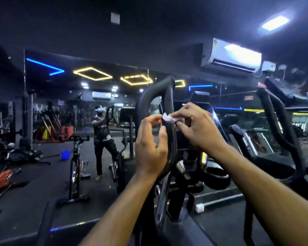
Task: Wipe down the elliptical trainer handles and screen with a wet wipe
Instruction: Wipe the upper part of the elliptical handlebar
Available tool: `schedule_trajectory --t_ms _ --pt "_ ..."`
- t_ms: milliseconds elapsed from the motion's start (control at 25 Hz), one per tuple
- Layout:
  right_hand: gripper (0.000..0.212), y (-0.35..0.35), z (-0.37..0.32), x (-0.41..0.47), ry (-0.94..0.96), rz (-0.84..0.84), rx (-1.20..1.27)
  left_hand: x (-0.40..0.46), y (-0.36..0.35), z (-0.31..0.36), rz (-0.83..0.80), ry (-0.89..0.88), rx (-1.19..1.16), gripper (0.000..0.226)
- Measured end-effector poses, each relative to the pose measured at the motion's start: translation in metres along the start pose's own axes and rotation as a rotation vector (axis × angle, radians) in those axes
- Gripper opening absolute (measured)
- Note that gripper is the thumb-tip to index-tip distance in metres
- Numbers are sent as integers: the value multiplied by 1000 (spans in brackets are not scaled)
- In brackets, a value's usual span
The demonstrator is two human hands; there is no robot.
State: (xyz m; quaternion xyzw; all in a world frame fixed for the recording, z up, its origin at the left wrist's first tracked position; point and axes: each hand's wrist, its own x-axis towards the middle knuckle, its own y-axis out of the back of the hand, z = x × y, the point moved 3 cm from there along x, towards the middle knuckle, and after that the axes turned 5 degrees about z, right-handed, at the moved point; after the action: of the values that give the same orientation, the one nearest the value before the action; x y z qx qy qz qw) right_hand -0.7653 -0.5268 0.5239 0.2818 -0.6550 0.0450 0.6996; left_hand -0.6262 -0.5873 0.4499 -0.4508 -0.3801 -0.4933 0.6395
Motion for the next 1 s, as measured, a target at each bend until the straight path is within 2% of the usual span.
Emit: schedule_trajectory --t_ms 80,200,320,480,640,880,1000 --pt "27 6 22 33 -52 94 -51 42 -18 1 -118 -198 228 22" --pt "26 4 51 81 -68 156 -111 103 -38 -8 -168 -409 516 24" --pt "25 -8 67 115 -112 221 -60 135 -47 -15 -168 -355 600 35" --pt "25 -45 75 98 -127 278 47 130 -46 -15 -212 -357 600 56" --pt "27 -58 84 63 -117 332 160 134 -48 -22 -192 -317 601 48" --pt "27 -36 91 40 -80 113 180 132 -48 -23 -203 -295 605 49" --pt "27 -28 89 78 -84 249 159 131 -47 -22 -204 -291 600 45"
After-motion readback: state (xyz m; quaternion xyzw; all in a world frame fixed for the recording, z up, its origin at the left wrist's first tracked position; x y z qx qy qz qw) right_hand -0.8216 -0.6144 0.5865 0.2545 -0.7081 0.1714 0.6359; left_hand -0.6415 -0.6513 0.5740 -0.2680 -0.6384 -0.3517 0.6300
